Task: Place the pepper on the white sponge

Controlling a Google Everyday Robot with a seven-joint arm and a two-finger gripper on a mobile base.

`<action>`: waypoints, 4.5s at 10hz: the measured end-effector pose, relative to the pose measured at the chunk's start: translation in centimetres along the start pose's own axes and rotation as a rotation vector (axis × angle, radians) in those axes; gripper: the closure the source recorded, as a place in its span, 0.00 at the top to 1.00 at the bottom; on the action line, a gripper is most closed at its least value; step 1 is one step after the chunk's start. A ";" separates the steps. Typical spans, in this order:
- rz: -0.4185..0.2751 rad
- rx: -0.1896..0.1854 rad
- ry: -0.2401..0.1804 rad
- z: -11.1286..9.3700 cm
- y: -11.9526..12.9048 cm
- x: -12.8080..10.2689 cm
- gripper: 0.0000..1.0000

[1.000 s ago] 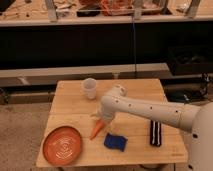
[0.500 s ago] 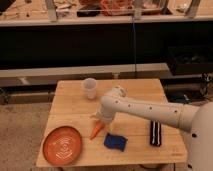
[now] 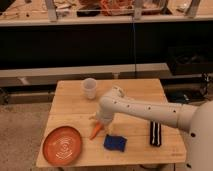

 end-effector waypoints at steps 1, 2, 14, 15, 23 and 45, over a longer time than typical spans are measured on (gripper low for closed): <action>-0.010 -0.006 0.000 0.1 -0.2 -0.3 0.80; -0.017 -0.011 0.001 0.1 -0.3 -0.4 0.80; -0.076 -0.040 0.007 0.9 -0.5 -1.0 0.80; -0.075 -0.040 0.008 0.9 -0.5 -0.9 0.80; -0.087 -0.050 0.002 1.2 -0.4 -1.2 0.80; -0.133 -0.071 -0.011 1.5 -0.8 -1.7 0.80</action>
